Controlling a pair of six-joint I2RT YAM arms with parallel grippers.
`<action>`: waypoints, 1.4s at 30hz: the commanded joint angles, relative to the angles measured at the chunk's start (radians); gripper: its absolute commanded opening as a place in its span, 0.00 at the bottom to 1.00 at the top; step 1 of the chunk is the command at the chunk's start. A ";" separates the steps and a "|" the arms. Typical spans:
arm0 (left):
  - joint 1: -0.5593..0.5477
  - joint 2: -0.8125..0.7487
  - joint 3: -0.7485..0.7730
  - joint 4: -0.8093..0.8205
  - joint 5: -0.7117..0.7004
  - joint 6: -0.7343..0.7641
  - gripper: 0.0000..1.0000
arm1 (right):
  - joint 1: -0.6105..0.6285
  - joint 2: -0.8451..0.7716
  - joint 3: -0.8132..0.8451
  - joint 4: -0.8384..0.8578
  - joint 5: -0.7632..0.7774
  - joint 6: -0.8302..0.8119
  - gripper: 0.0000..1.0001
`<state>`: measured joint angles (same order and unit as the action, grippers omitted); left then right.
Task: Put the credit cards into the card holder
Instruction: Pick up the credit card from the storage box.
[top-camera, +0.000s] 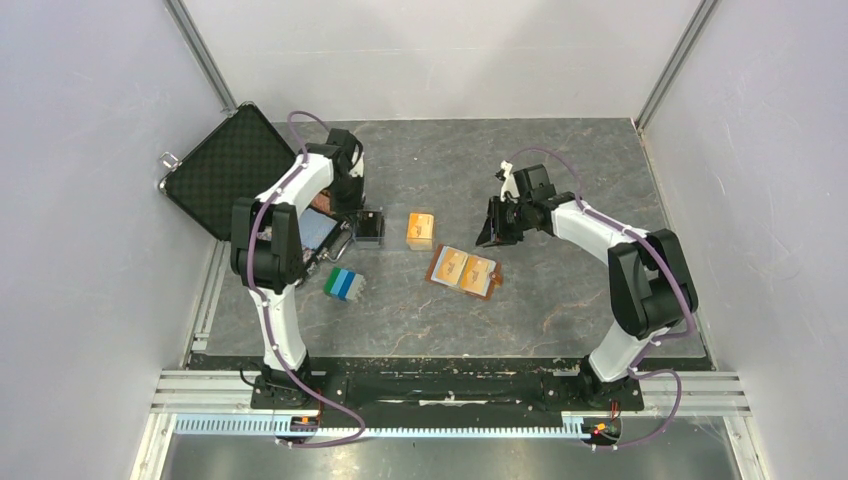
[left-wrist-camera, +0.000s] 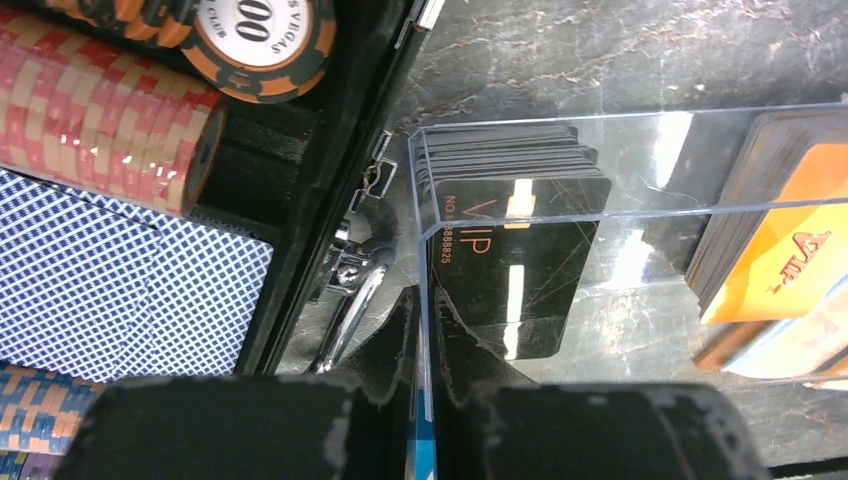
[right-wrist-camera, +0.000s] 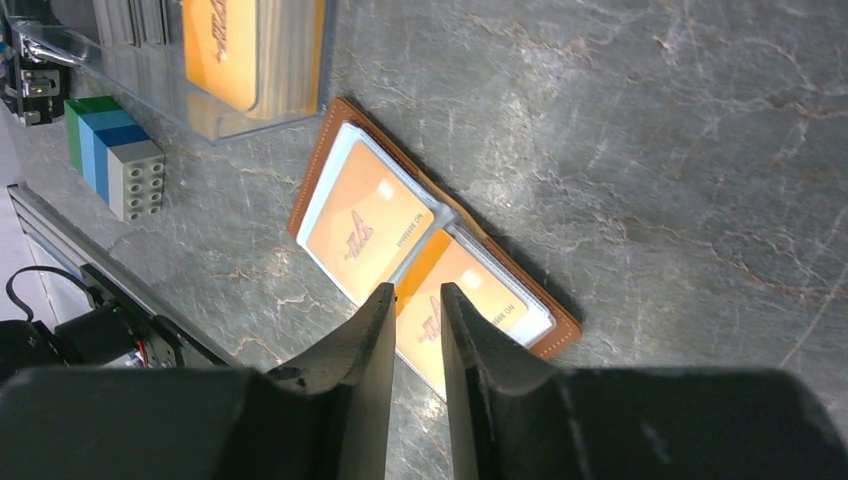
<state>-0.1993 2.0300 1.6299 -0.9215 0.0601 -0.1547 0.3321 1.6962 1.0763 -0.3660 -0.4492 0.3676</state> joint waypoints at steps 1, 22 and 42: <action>-0.009 -0.002 0.036 -0.015 0.122 0.030 0.06 | 0.029 0.012 0.068 0.051 -0.002 0.055 0.24; -0.126 -0.053 -0.100 0.162 0.299 -0.268 0.25 | 0.189 0.254 0.302 0.211 -0.041 0.198 0.43; -0.127 -0.122 -0.174 0.155 0.270 -0.204 0.12 | 0.258 0.481 0.555 0.096 -0.004 0.148 0.35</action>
<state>-0.3267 1.9587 1.4658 -0.7677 0.3145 -0.3740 0.5682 2.1433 1.5307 -0.2028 -0.4896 0.5610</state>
